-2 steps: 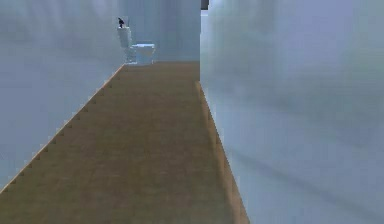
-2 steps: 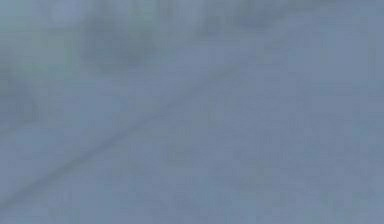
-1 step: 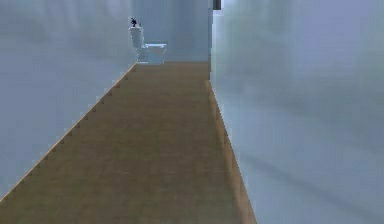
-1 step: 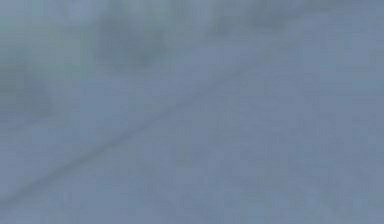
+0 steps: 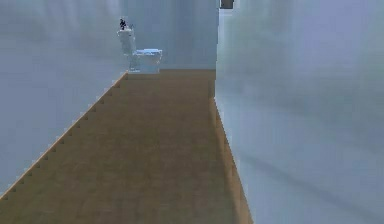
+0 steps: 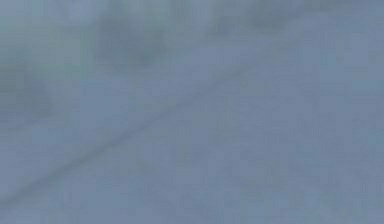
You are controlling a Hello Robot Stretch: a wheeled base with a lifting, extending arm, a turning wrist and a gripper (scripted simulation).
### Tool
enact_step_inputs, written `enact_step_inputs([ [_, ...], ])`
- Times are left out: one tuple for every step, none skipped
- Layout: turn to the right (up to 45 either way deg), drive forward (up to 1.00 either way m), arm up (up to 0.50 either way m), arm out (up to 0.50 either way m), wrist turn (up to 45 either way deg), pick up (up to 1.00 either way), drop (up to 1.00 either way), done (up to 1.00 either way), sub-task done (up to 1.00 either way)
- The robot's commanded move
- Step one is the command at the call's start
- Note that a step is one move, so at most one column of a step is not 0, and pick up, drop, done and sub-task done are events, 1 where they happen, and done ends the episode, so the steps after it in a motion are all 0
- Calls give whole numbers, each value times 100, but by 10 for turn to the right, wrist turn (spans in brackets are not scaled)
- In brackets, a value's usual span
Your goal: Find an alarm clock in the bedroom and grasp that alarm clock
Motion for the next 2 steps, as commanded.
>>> enact_step_inputs([
  [0, 100, 0, 0, 0, 0, 0, 0, 0],
  [0, 100, 0, 0, 0, 0, 0, 0, 0],
])
